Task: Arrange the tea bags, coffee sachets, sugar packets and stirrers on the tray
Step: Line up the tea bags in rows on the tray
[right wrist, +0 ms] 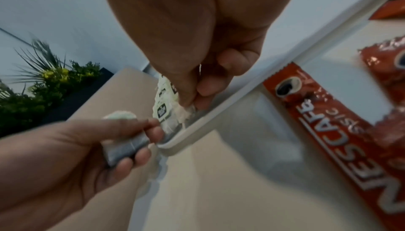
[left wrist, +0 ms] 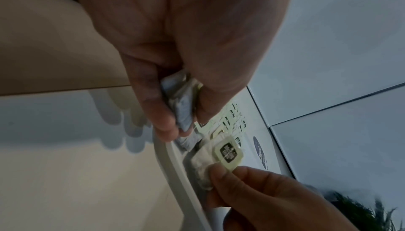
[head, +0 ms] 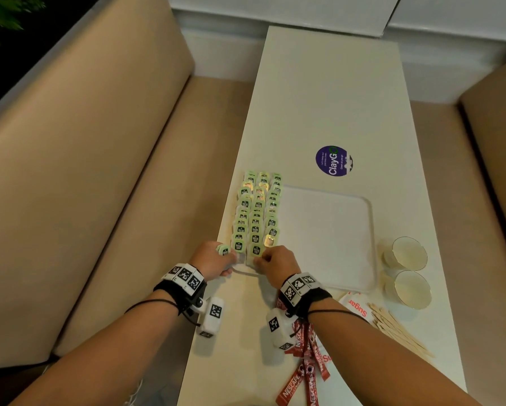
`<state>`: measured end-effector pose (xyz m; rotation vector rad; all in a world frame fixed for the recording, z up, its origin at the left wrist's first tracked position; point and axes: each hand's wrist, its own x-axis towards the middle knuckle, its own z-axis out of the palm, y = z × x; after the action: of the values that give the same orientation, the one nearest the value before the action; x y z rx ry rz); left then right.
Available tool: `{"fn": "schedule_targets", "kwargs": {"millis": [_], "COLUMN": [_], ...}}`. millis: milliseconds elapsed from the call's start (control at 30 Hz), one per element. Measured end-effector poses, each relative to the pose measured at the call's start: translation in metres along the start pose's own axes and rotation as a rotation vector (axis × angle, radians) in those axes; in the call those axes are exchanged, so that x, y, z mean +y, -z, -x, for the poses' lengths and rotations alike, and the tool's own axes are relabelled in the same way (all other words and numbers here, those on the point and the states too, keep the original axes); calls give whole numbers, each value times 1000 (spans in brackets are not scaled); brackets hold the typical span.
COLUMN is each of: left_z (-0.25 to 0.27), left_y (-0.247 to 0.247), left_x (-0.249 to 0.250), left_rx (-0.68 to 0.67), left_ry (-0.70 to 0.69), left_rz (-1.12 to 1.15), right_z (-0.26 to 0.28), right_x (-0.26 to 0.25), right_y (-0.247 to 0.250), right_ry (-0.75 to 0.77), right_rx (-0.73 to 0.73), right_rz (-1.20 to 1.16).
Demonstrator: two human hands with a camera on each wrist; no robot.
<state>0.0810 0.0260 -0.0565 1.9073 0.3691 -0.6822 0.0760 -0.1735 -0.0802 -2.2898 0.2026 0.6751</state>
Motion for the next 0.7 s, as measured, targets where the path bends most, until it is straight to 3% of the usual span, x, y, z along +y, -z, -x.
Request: {"fn": "schedule_targets", "kwargs": {"millis": [267, 400, 500, 700], "left_z": [-4, -2, 2, 2], "left_y": [0, 2, 1, -5], "left_x": [4, 5, 4, 6], "left_rx": [0, -85, -137, -156], "left_ry": [26, 56, -13, -97], "left_rz": [63, 219, 233, 254], "right_z": [3, 5, 9, 12], "right_x": [-12, -12, -11, -10], "right_y": [-9, -5, -3, -1], "right_ry": [-20, -35, 25, 204], "right_rx": [129, 120, 137, 33], "right_rz": [40, 29, 8, -192]}}
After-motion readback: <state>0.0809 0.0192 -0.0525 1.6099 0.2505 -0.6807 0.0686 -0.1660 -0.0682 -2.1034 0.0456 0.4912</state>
